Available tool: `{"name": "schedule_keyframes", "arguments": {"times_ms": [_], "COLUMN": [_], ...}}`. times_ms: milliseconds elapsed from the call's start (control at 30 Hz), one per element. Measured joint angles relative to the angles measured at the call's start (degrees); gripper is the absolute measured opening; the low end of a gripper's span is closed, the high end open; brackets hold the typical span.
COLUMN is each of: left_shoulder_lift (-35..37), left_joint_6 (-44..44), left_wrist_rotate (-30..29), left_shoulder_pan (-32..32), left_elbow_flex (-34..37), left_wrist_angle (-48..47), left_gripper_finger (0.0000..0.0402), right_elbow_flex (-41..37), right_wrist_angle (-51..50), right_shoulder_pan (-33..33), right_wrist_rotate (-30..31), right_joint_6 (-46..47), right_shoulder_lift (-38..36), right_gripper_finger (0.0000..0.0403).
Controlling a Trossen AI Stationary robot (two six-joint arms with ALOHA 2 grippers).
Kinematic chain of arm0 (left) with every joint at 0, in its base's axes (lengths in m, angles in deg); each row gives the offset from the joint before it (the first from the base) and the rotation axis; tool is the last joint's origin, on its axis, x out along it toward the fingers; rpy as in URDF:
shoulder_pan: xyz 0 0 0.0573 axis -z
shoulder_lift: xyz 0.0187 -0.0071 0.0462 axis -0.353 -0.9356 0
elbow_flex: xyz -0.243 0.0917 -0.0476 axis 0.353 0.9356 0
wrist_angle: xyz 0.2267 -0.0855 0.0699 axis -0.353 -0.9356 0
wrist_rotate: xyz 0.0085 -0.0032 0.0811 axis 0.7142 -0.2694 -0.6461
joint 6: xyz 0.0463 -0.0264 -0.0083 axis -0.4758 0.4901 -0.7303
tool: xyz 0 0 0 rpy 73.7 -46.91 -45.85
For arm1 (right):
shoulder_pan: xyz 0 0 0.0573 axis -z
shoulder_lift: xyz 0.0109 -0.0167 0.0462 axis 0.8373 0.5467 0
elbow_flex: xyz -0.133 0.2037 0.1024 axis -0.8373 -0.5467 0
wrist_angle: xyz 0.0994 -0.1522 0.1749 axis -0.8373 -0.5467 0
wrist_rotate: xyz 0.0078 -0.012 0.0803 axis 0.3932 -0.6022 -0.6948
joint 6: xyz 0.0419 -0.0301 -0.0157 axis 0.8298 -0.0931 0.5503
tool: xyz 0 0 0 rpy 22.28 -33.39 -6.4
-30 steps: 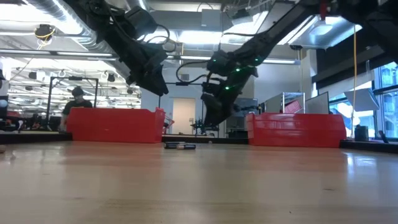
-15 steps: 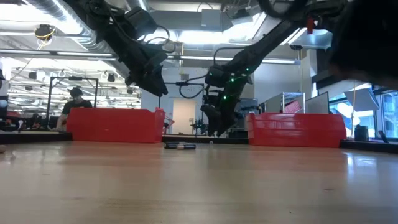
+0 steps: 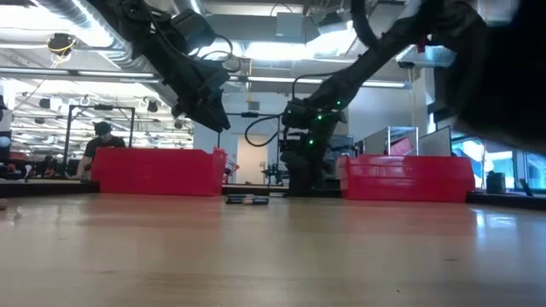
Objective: Sort batteries
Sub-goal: Put the small silver battery into the left red bin
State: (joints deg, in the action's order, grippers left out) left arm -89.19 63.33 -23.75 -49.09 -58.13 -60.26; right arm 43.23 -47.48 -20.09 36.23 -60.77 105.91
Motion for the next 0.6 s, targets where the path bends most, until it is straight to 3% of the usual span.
{"name": "schedule_keyframes", "arguments": {"times_ms": [267,500,600], "left_shoulder_lift": [0.0,0.0,0.0], "left_joint_6": [0.0,0.0,0.0], "left_wrist_rotate": [0.0,0.0,0.0], "left_shoulder_pan": [0.0,0.0,0.0], "left_elbow_flex": [0.0,0.0,0.0], "left_wrist_angle": [0.0,0.0,0.1], "left_gripper_finger": [0.0143,0.0143,0.0143], "right_elbow_flex": [1.9,1.8,1.8], "right_wrist_angle": [0.2,1.8,2.3], "right_shoulder_pan": [-0.2,0.2,0.7], "right_wrist_rotate": [-5.9,-9.0,-13.4], "right_joint_6": [-26.3,-34.6,-36.3], "right_shoulder_lift": [-0.5,1.0,1.6], "right_gripper_finger": [0.0241,0.0189,0.0163]}}
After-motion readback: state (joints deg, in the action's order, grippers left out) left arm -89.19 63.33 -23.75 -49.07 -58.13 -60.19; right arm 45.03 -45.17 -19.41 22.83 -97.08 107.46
